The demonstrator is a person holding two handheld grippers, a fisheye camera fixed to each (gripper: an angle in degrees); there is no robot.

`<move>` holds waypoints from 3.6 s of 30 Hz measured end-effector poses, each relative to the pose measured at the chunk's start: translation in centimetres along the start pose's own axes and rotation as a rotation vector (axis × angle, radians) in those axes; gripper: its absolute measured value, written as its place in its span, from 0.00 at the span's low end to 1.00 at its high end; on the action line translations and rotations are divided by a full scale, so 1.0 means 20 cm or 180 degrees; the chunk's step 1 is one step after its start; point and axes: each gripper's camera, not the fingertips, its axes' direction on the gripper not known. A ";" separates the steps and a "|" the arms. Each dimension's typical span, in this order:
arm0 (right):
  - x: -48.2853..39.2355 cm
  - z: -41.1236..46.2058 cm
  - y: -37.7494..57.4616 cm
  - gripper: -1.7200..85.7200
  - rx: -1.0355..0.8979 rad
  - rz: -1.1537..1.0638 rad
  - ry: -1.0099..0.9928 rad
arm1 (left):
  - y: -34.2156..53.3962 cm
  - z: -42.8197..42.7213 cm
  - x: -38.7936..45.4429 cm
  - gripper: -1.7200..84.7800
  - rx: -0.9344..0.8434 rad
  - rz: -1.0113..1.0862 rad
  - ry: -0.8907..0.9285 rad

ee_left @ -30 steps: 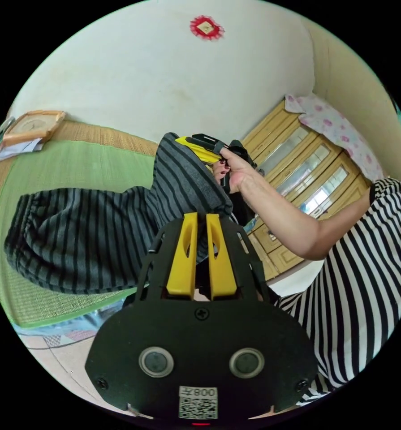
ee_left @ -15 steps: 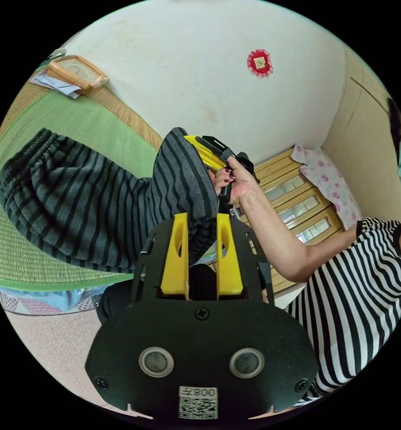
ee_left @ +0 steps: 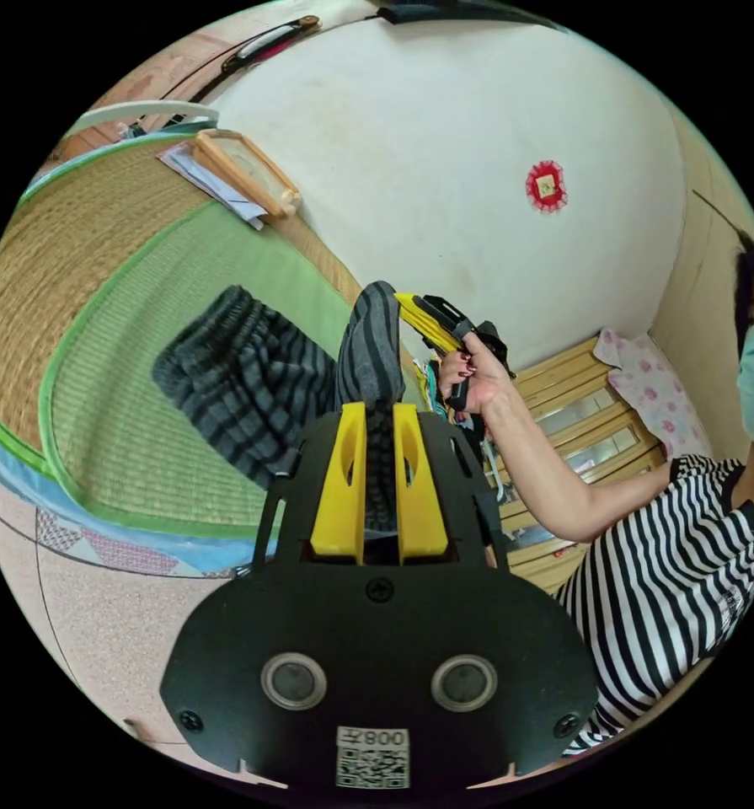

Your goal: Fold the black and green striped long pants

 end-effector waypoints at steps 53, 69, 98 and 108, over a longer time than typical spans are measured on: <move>-0.22 0.79 0.04 0.02 -0.1170 -0.1133 0.0252 | -0.21 -0.17 0.18 0.02 -0.0099 -0.0272 -0.1266; 0.14 0.48 1.04 0.02 -0.1756 -0.0954 0.0800 | -0.23 -0.05 0.13 0.02 -0.0318 -0.0156 -0.1485; 0.83 -0.22 0.90 0.02 -0.0251 0.0158 -0.0283 | -0.01 0.56 0.11 0.12 -0.1503 -0.0668 -0.0003; 1.15 -0.11 0.61 0.02 -0.0270 0.0614 -0.0032 | -0.10 0.60 -0.06 0.08 -0.1504 -0.1004 0.0027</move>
